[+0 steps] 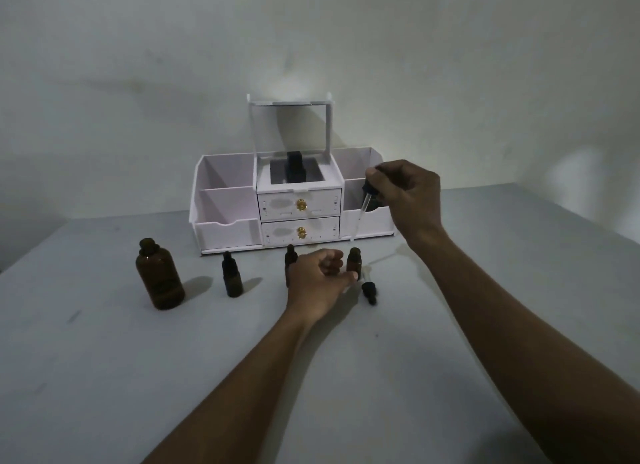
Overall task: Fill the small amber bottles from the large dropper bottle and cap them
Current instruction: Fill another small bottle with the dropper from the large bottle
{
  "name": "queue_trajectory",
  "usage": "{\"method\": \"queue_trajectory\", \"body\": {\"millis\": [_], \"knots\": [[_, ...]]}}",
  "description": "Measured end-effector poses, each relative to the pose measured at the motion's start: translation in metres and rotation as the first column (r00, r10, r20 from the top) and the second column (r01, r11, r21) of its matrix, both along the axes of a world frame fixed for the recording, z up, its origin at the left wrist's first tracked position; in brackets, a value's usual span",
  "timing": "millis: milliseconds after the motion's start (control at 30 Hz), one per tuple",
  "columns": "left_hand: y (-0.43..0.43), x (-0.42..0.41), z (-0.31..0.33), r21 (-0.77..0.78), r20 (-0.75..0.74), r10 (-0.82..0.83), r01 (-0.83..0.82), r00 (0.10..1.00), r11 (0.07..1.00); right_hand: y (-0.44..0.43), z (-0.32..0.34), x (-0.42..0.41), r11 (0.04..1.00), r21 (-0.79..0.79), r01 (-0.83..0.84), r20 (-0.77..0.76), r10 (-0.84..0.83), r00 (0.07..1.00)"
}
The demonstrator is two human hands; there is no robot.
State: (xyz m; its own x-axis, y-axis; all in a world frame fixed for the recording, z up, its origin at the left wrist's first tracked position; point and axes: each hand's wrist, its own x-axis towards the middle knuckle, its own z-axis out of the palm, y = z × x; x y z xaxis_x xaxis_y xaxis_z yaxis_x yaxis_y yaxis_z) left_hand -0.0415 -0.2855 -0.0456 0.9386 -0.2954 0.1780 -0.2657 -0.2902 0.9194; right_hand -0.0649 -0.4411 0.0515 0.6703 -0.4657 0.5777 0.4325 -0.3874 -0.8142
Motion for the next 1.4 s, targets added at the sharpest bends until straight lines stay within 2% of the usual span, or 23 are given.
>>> {"method": "queue_trajectory", "body": {"millis": [200,667,1167,1400], "knots": [[-0.004,0.002,-0.003,0.026,0.077,0.014,-0.016,0.997,1.0,0.002,-0.008,0.004,1.0,-0.009,-0.001,-0.004,0.001,1.0],[-0.005,0.005,-0.004,0.06,0.148,0.026,-0.035,0.989,0.998,0.005,-0.006,0.004,0.994,-0.104,0.033,-0.014,-0.034,0.999],[-0.004,0.005,-0.002,0.087,0.174,0.032,-0.047,0.984,0.995,0.011,-0.007,0.003,0.97,-0.224,0.091,-0.039,-0.102,0.994],[-0.004,0.006,-0.003,0.074,0.157,0.034,-0.046,0.987,0.996,0.012,-0.005,0.002,0.97,-0.225,0.091,-0.023,-0.099,0.995]]}}
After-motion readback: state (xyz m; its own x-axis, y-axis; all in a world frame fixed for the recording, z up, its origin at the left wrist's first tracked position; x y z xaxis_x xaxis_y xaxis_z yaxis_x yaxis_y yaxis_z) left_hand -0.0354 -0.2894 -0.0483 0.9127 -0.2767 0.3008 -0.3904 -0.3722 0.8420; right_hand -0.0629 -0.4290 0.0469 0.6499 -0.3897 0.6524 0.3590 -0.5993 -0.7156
